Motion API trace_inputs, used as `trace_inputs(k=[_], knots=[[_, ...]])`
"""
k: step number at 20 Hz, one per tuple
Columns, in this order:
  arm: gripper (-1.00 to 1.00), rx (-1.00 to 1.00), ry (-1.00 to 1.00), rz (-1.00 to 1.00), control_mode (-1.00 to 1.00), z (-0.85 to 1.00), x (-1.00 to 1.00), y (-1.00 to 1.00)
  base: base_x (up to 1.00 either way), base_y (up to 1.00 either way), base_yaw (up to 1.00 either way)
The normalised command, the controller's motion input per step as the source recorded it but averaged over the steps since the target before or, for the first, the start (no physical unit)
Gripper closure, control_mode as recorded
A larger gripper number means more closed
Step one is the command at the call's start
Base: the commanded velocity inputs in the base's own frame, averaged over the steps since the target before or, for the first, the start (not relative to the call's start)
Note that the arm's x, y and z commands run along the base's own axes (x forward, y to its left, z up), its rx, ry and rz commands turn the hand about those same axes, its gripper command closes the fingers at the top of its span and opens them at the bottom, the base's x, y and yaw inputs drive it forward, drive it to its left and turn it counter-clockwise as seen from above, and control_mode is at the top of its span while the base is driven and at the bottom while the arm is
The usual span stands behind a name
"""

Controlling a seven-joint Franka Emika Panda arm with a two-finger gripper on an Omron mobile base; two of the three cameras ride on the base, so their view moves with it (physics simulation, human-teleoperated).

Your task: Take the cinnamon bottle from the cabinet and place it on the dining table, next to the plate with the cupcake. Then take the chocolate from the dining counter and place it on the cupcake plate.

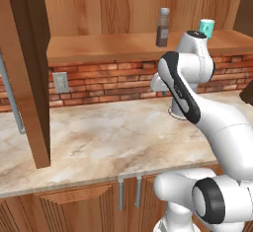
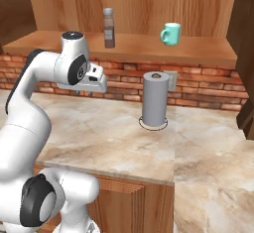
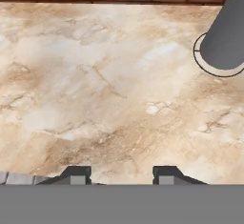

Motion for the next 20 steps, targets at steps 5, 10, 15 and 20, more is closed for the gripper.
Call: trace_inputs(k=[5,10,15,20], knots=[[-1.00,0.00,-0.07,0.00,-1.00,0.09,0.00,-0.06,0.00,0.00,0.00],[-1.00,-0.02,-0.43,-0.05,-1.00,0.63,0.00,-0.05,0.00,0.00,0.00],[-1.00,-0.19,-0.44,-0.24,-1.00,1.00,0.04,0.40,0.00,0.00,0.00],[-1.00,-0.01,-0.29,-0.13,-1.00,0.84,0.35,0.00,0.00,0.00,0.00]])
